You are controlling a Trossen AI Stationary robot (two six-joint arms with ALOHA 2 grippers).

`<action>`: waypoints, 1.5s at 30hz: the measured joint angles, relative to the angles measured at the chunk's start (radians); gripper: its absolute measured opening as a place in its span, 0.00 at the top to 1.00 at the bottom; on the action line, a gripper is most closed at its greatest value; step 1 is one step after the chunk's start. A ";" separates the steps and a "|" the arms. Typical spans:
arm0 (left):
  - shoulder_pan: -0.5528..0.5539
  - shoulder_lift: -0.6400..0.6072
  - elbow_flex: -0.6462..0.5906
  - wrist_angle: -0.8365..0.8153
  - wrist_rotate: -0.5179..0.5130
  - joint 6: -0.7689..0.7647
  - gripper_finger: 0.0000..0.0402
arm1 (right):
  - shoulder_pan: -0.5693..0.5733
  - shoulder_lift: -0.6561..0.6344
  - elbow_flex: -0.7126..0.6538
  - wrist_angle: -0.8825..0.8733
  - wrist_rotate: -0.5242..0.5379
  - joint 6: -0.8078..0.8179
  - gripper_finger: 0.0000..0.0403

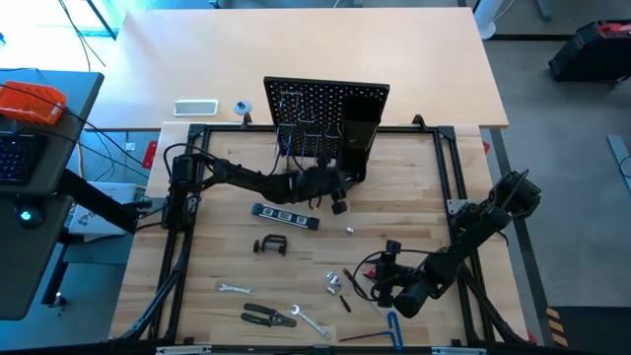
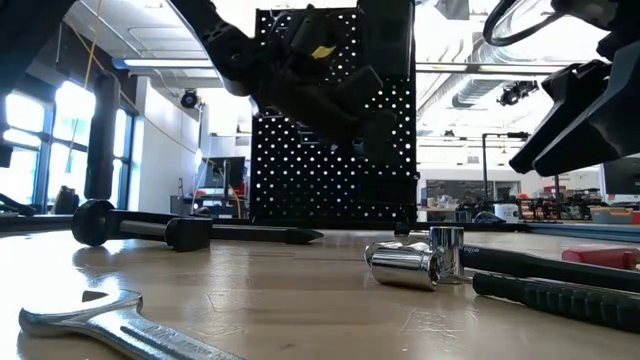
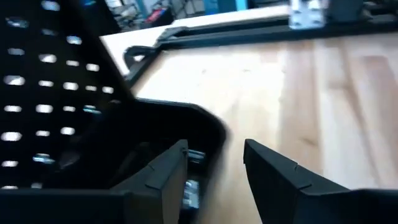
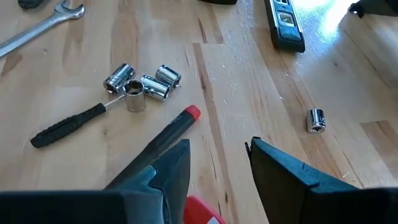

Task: Hang tools onto peg board
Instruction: Put the top center socket into the bottom peg board bin

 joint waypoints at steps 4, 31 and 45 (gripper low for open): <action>-0.045 0.000 0.000 -0.065 0.003 0.024 0.62 | -0.002 0.000 0.000 -0.014 0.002 0.007 0.60; -0.131 -0.002 -0.034 -0.256 0.305 0.034 0.64 | -0.132 0.000 0.000 -0.058 -0.093 0.041 0.60; -0.093 -0.002 -0.034 -0.208 0.437 0.094 0.65 | -0.104 0.000 0.000 -0.055 -0.075 0.068 0.60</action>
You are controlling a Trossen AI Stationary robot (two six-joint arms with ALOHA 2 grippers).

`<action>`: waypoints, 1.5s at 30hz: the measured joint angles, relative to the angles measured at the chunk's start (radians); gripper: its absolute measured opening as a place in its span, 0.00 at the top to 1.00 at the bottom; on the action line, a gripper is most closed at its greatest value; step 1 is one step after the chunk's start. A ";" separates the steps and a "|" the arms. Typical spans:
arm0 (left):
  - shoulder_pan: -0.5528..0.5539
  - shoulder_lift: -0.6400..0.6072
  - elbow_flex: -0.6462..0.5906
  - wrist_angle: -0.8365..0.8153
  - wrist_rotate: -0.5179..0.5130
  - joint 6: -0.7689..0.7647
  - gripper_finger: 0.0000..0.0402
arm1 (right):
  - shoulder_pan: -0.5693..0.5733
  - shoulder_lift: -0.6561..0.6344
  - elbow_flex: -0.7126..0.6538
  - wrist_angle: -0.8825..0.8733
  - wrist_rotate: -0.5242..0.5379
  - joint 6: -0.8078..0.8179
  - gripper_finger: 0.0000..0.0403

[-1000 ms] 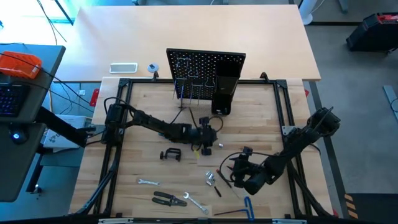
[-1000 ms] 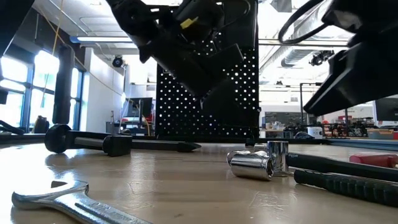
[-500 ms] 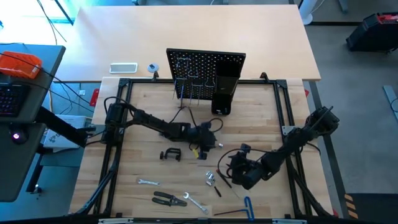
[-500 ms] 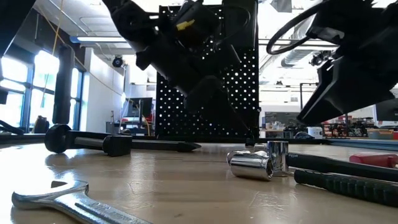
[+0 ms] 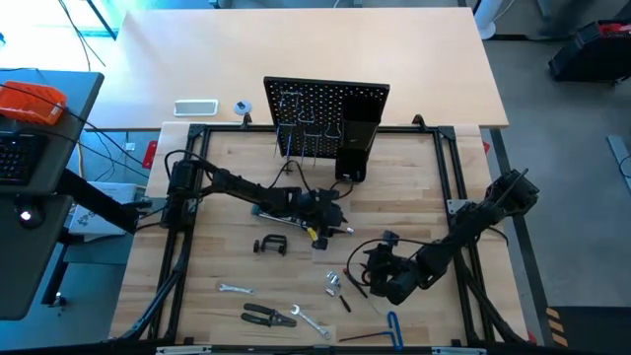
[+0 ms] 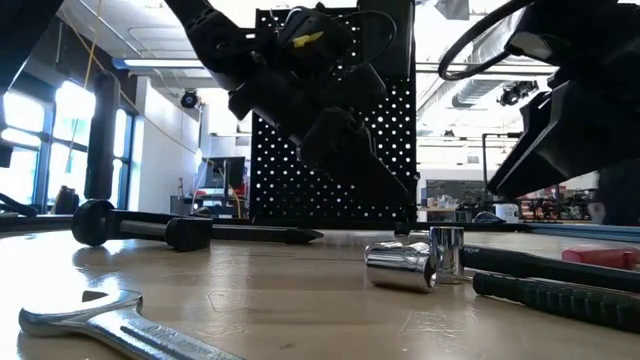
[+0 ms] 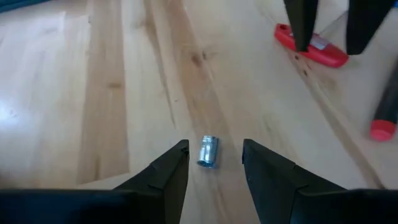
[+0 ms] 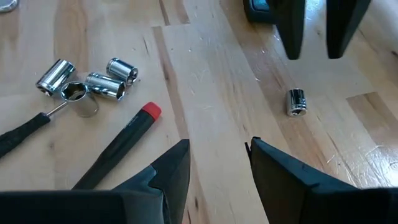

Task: Hang tools onto peg board
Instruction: Put the top center socket into the bottom peg board bin

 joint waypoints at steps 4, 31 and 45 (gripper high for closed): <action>0.009 0.000 0.000 0.000 0.068 0.000 0.65 | 0.000 0.000 0.000 0.000 0.000 0.000 0.60; 0.042 0.168 0.177 -0.116 0.152 0.018 0.65 | 0.008 0.000 0.000 0.006 0.010 0.043 0.60; 0.043 0.232 0.257 -0.200 0.121 0.028 0.86 | 0.013 0.000 0.000 -0.005 0.028 0.042 0.60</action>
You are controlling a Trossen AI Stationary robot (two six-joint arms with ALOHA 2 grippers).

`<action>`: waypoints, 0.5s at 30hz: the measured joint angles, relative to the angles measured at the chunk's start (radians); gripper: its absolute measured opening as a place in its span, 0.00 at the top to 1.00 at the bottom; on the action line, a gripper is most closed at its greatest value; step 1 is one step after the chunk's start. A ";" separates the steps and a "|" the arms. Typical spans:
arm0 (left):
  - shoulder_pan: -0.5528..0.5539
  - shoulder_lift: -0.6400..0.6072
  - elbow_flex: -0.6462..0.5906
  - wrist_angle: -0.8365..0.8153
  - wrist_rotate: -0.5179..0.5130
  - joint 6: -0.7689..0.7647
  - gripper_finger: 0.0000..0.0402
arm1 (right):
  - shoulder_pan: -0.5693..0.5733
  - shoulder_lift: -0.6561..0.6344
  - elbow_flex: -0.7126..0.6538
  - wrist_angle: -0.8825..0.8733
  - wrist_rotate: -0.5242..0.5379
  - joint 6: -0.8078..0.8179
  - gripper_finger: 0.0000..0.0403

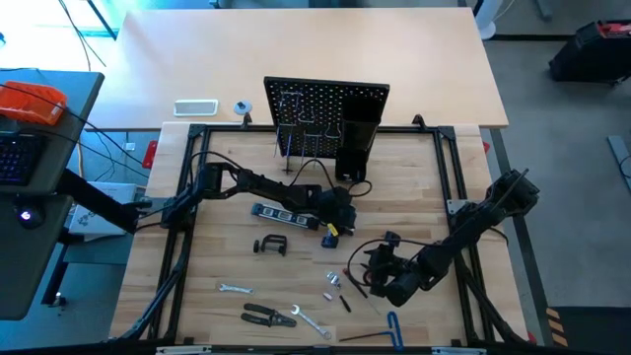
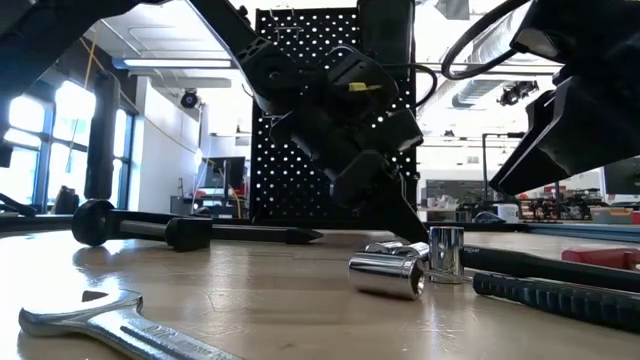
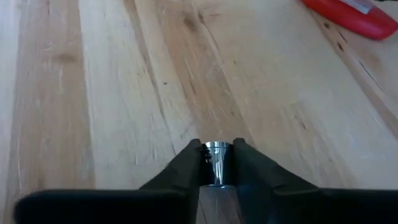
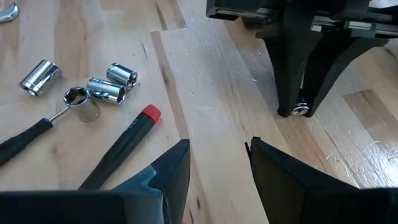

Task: Hang tools onto peg board
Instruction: Put the top center socket into the bottom peg board bin

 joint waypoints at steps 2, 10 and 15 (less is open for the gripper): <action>0.000 0.000 0.000 -0.001 -0.003 0.005 0.87 | 0.000 0.000 0.000 0.000 0.000 0.000 0.60; 0.001 -0.003 -0.002 0.006 0.034 -0.024 0.87 | 0.000 0.000 0.000 -0.002 0.005 -0.014 0.60; 0.011 -0.019 -0.006 0.018 0.110 -0.094 0.87 | 0.022 0.000 0.000 0.025 0.058 -0.083 0.60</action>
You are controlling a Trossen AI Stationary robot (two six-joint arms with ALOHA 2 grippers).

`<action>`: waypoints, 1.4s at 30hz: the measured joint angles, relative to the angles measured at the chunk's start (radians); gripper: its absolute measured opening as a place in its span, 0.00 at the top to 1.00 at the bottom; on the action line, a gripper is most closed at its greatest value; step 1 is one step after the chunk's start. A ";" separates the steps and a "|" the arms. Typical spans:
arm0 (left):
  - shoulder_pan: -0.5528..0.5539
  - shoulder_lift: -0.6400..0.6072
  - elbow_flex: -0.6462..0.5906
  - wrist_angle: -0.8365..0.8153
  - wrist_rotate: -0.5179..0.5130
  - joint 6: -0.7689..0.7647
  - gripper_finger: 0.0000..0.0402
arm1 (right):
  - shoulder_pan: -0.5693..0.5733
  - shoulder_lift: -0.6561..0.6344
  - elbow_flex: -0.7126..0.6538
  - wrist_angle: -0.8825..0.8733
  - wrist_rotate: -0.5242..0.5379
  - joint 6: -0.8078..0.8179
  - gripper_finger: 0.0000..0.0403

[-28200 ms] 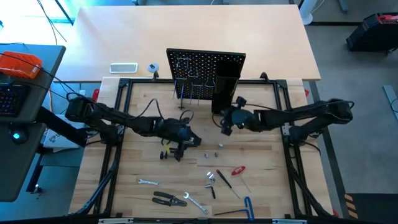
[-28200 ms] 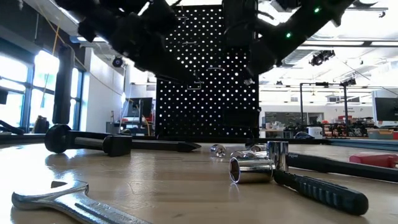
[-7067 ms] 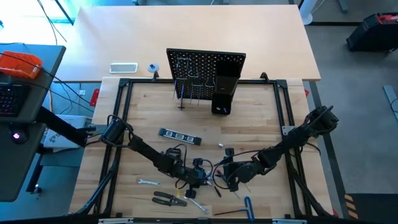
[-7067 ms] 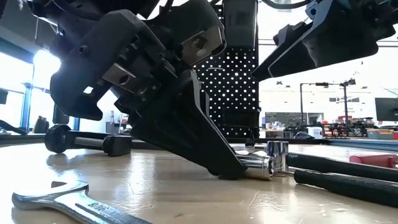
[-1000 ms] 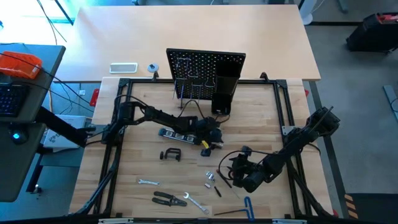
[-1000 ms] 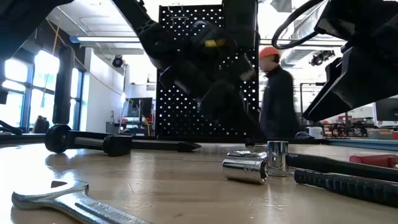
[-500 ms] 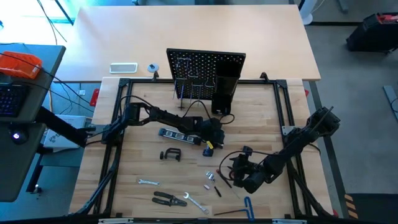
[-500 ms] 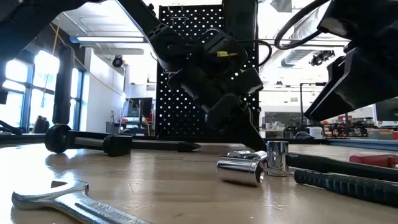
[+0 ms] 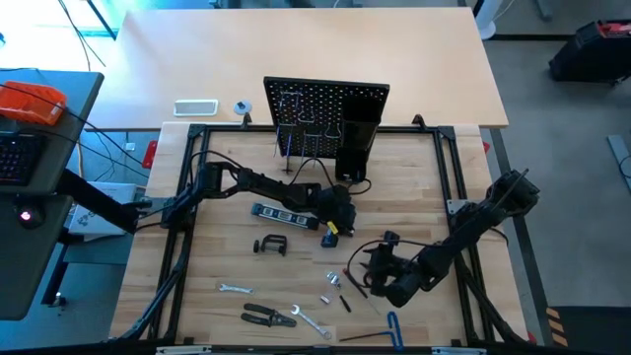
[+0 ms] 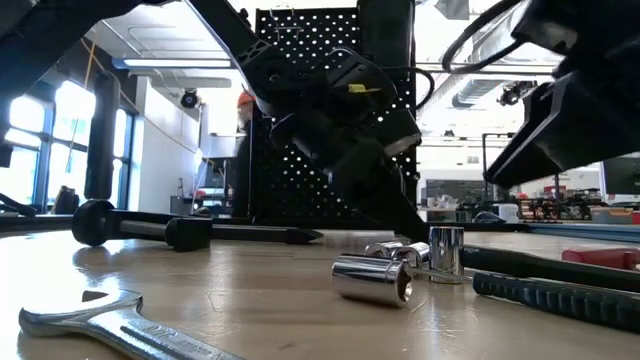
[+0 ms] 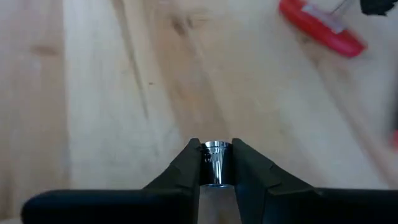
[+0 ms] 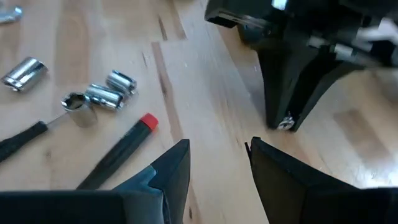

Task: Hang tools onto peg board
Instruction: Put the top center socket into the bottom peg board bin

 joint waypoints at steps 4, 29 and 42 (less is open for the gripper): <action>0.008 -0.034 0.000 0.033 0.075 -0.052 0.87 | 0.030 0.000 0.000 0.043 0.078 -0.083 0.60; -0.037 -0.311 0.002 0.078 0.157 -0.200 0.87 | 0.074 -0.003 0.235 0.089 0.629 -0.839 0.60; -0.071 -0.595 0.003 -0.291 -0.102 -0.083 0.87 | 0.087 -0.003 0.284 0.093 0.629 -0.938 0.60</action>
